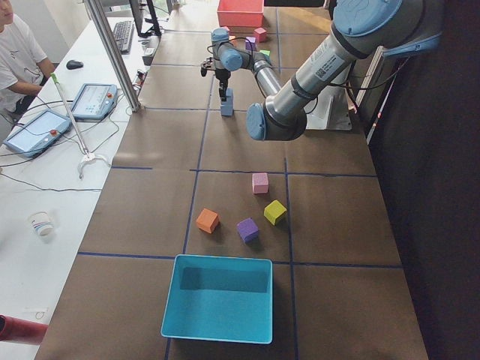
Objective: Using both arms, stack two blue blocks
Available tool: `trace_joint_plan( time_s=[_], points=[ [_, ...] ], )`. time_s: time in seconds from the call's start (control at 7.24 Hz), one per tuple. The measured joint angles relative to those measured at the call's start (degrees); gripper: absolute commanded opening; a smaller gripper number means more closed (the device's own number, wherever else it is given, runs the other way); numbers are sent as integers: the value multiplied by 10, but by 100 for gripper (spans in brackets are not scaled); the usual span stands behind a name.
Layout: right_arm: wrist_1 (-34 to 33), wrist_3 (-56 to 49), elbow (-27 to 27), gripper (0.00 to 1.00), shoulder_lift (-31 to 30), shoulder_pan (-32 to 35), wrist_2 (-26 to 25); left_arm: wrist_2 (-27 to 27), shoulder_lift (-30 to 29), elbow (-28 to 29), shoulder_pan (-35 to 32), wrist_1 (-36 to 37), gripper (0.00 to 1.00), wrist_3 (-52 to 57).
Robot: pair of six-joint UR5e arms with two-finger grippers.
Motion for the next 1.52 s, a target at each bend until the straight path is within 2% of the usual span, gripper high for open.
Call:
trace_joint_plan(
  time_s=[0.14,0.55,0.83,0.97,1.11,1.24,1.52],
  points=[
    [0,0,0,100,0,0,0,0,0,2,0,-1,100,0],
    [0,0,1,100,4,0,0,0,0,-4,-4,-5,100,-3],
    [0,0,1,100,4,0,0,-11,4,-50,-28,23,100,6],
    [0,0,0,99,4,0,-1,-25,20,-95,-48,60,100,33],
    [0,3,0,99,4,0,-1,-40,69,-161,-76,92,100,88],
    [0,19,-1,99,5,0,-2,-52,146,-225,-113,105,100,169],
    [0,67,-1,99,6,-1,-4,-96,310,-308,-225,107,100,369]
  ],
)
